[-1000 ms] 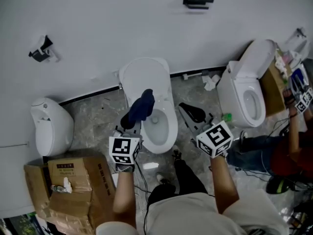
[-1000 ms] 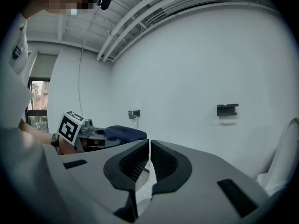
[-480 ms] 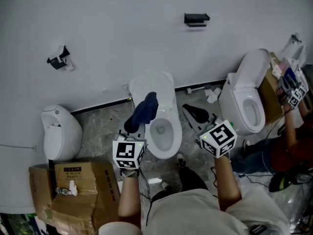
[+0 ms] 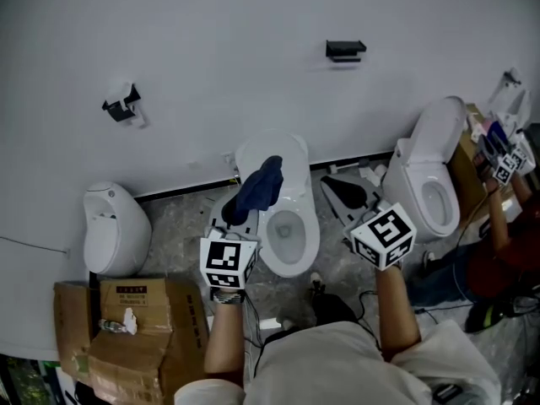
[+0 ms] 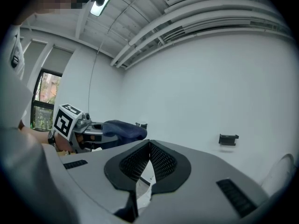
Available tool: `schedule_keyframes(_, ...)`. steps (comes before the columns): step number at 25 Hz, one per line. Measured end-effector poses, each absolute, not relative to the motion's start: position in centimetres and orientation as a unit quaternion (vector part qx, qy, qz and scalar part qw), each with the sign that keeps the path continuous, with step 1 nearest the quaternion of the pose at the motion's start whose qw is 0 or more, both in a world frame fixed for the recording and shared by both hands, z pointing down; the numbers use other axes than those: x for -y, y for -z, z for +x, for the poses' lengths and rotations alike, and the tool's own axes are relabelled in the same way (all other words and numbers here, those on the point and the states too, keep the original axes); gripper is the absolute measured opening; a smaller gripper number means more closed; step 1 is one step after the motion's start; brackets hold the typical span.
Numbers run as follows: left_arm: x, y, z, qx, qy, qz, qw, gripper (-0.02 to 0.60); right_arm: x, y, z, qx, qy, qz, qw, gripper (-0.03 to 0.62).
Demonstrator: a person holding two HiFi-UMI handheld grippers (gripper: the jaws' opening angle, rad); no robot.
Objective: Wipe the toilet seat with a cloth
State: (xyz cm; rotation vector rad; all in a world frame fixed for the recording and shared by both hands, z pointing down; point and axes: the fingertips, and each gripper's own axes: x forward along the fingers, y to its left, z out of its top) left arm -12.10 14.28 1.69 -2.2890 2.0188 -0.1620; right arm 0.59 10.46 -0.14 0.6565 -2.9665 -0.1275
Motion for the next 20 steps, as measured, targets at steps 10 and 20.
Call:
schedule_keyframes(10,-15.9,-0.1,-11.3,-0.661,0.051,-0.746,0.064,0.041,-11.9,1.6,1.1,0.973,0.066,0.216,0.048,0.028)
schedule_keyframes(20,-16.7,0.6,-10.6,-0.658,0.046,-0.748,0.072,0.041,-12.5,2.3,1.7,0.973,0.073,0.216,0.043,0.026)
